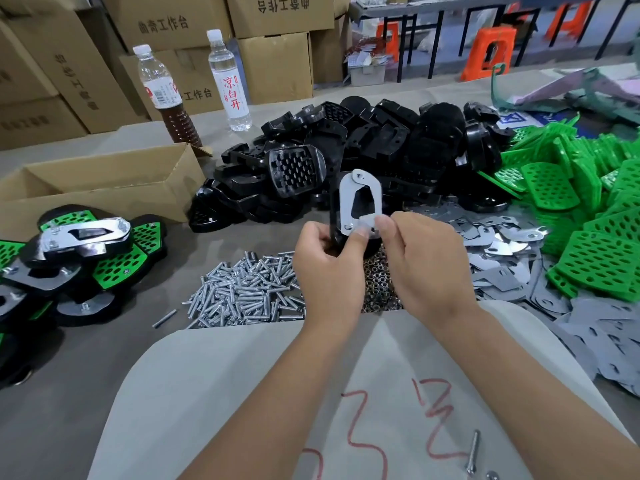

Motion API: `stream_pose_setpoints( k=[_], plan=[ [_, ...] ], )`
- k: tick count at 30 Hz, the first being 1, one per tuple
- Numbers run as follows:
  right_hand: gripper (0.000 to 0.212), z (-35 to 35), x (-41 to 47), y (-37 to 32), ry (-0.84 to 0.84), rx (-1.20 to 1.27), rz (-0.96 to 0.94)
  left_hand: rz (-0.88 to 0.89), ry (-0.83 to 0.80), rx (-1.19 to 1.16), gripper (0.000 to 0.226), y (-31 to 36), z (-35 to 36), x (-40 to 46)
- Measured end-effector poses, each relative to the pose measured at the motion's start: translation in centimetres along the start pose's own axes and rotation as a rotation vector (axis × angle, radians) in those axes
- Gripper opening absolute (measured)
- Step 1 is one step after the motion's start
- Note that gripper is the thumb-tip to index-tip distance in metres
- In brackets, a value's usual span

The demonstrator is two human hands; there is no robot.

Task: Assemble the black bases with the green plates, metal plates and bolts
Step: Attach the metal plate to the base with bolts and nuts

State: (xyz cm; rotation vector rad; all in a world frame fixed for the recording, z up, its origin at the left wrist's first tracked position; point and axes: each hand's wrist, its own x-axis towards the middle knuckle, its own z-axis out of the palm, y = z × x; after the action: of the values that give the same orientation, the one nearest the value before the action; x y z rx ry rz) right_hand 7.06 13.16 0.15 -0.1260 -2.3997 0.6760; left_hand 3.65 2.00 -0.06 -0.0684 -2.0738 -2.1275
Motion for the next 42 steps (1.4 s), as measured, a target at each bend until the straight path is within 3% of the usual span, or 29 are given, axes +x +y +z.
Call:
stream_pose_setpoints(
  k=[3, 8, 15, 19, 23, 25, 29, 33, 38, 42],
  plan=[
    [0.043, -0.9, 0.2, 1.5, -0.088, 0.017, -0.085, -0.1, 0.038, -0.109, 0.031, 0.2, -0.2, 0.4],
    [0.015, -1.9, 0.4, 3.1, -0.447, -0.104, -0.064, -0.195, 0.058, -0.247, 0.037, 0.2, -0.3, 0.8],
    [0.012, -1.9, 0.5, 2.4, -0.461, -0.168, -0.053, -0.216, 0.021, -0.202, 0.031, 0.0, -0.3, 0.9],
    [0.01, -1.4, 0.3, 2.5, -0.37, -0.133, -0.054, -0.158, -0.002, -0.093, 0.043, -0.2, -0.2, 0.8],
    [0.01, -1.1, 0.2, 2.1, 0.011, 0.267, 0.0, -0.069, -0.012, 0.035, 0.031, 0.0, 0.1, 0.4],
    [0.009, -1.1, 0.1, 1.7, 0.114, 0.429, 0.023, -0.01, -0.025, 0.089, 0.022, -0.2, 0.2, 0.3],
    [0.017, -0.9, -0.2, 1.2, 0.125, 0.567, -0.014, 0.103, -0.025, 0.199, 0.017, -0.7, 0.2, 0.2],
    [0.018, -0.4, -0.2, 1.4, 0.117, 0.5, -0.047, 0.13, -0.062, 0.199, 0.018, -0.6, 0.4, 0.0],
    [0.013, -0.5, -0.1, 1.4, 0.155, 0.607, 0.004, 0.168, -0.124, 0.211, 0.021, -0.7, 0.5, -0.1],
    [0.006, -0.8, 0.1, 1.7, 0.125, 0.558, -0.068, 0.169, -0.13, 0.197, 0.022, -0.7, 0.5, -0.2]
  ],
)
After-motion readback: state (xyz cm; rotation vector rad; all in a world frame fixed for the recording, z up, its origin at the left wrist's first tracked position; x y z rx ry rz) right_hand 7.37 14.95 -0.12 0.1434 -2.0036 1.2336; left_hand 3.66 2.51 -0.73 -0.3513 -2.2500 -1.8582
